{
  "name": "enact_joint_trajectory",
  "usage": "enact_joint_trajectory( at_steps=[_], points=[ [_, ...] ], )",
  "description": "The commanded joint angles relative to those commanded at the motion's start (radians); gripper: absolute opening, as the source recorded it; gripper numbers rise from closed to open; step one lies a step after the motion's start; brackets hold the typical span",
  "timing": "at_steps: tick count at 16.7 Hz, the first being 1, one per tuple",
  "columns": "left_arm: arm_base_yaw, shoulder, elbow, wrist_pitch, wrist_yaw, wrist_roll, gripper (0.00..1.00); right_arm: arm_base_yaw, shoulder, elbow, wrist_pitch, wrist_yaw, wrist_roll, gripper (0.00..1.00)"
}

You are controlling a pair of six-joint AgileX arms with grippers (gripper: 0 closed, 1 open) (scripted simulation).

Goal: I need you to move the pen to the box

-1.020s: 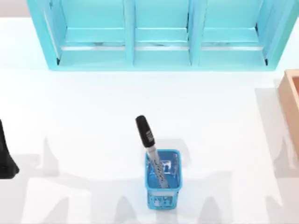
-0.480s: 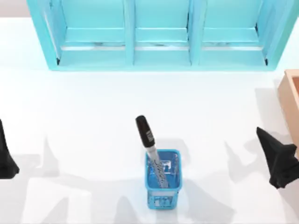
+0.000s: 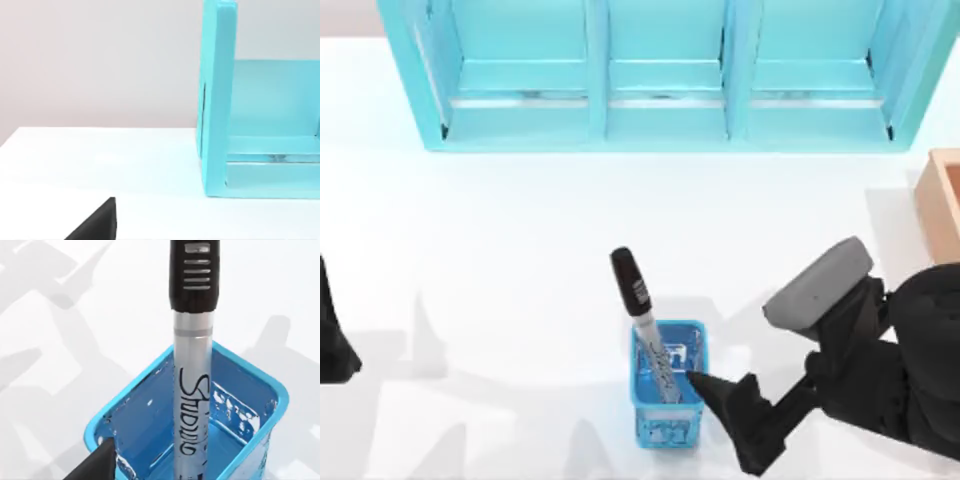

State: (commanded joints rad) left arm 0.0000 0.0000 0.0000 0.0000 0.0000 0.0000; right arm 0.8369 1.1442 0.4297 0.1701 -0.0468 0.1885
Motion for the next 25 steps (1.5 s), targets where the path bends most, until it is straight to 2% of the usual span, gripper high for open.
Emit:
enact_joint_trajectory(
  at_steps=[9, 19, 25],
  points=[
    [0.000, 0.000, 0.000, 0.000, 0.000, 0.000, 1.00, 0.037, 0.057, 0.017, 0.015, 0.000, 0.008, 1.00],
    [0.000, 0.000, 0.000, 0.000, 0.000, 0.000, 1.00, 0.052, 0.547, 0.190, 0.330, 0.017, 0.020, 1.00],
    [0.000, 0.000, 0.000, 0.000, 0.000, 0.000, 1.00, 0.053, 0.587, 0.203, 0.360, 0.018, 0.021, 1.00]
  ],
)
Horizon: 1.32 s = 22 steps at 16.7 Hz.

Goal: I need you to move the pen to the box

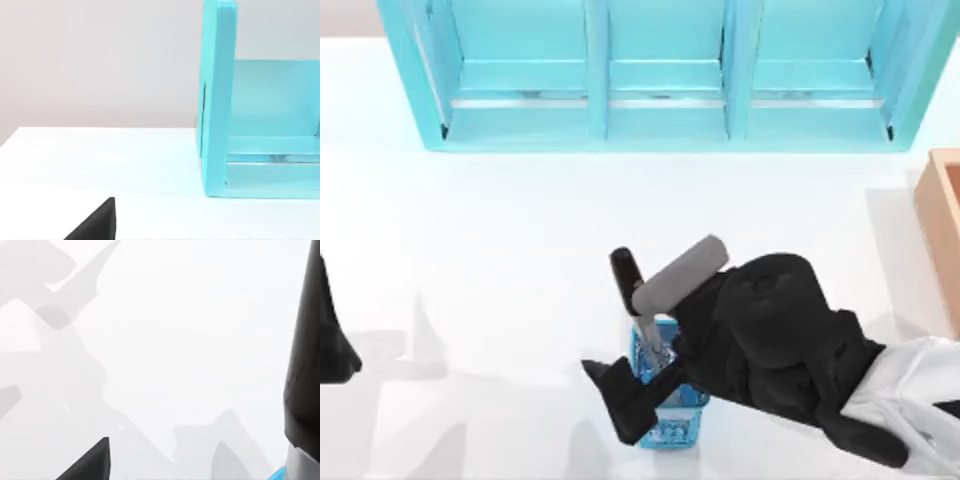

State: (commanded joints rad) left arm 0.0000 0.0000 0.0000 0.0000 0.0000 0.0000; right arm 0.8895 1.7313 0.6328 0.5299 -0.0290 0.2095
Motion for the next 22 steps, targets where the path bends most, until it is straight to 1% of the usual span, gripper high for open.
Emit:
enact_joint_trajectory(
  at_steps=[13, 14, 22],
  points=[
    [0.000, 0.000, 0.000, 0.000, 0.000, 0.000, 1.00, 0.000, 0.000, 0.000, 0.000, 0.000, 0.000, 0.02],
    [0.000, 0.000, 0.000, 0.000, 0.000, 0.000, 1.00, 0.000, 0.000, 0.000, 0.000, 0.000, 0.000, 0.00],
    [0.000, 0.000, 0.000, 0.000, 0.000, 0.000, 1.00, 0.001, -0.004, 0.004, 0.000, -0.003, 0.003, 0.00]
  ],
)
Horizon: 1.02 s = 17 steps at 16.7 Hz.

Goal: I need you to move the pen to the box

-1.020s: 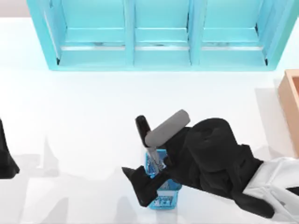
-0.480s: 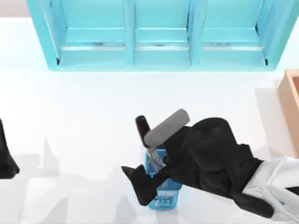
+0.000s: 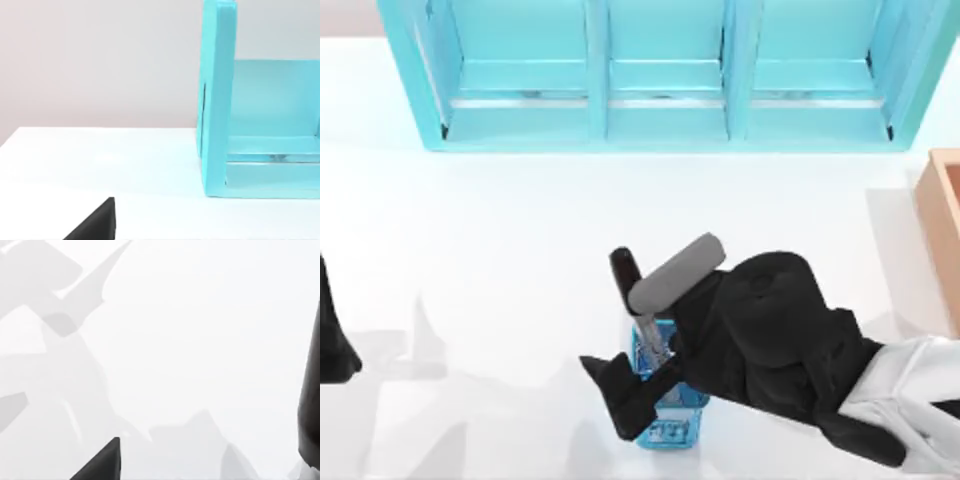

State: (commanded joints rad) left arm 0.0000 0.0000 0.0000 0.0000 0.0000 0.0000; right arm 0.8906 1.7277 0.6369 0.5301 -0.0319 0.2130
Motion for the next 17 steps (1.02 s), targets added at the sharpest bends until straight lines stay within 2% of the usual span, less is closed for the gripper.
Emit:
enact_joint_trajectory(
  at_steps=[5, 14, 17],
  points=[
    [0.000, 0.000, 0.000, 0.000, 0.000, 0.000, 1.00, -0.056, -0.076, 0.019, -0.111, -0.064, -0.039, 0.00],
    [0.000, 0.000, 0.000, 0.000, 0.000, 0.000, 1.00, -0.379, -0.547, 0.123, -0.749, -0.339, -0.229, 0.00],
    [0.000, 0.000, 0.000, 0.000, 0.000, 0.000, 1.00, -0.466, -0.667, 0.140, -0.879, -0.401, -0.277, 0.00]
  ],
)
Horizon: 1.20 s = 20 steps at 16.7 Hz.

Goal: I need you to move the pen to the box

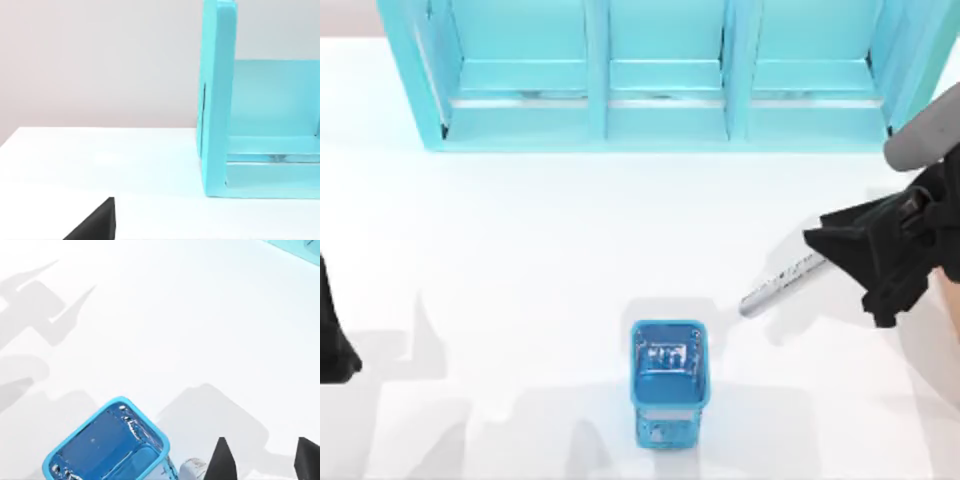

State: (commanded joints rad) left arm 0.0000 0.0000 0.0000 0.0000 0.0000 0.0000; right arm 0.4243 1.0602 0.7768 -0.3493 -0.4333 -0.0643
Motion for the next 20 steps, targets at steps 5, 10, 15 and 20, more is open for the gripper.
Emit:
enact_joint_trajectory(
  at_steps=[5, 10, 15, 20],
  points=[
    [0.000, 0.000, 0.000, 0.000, 0.000, 0.000, 1.00, -0.028, -0.035, 0.003, -0.035, -0.019, -0.015, 0.00],
    [0.000, 0.000, 0.000, 0.000, 0.000, 0.000, 1.00, -0.088, 0.023, 0.060, -0.104, 0.011, -0.057, 0.00],
    [0.000, 0.000, 0.000, 0.000, 0.000, 0.000, 1.00, -0.340, 0.136, 0.290, -0.388, 0.105, -0.219, 0.00],
    [0.000, 0.000, 0.000, 0.000, 0.000, 0.000, 1.00, -0.623, 0.228, 0.502, -0.662, 0.206, -0.383, 0.00]
  ],
)
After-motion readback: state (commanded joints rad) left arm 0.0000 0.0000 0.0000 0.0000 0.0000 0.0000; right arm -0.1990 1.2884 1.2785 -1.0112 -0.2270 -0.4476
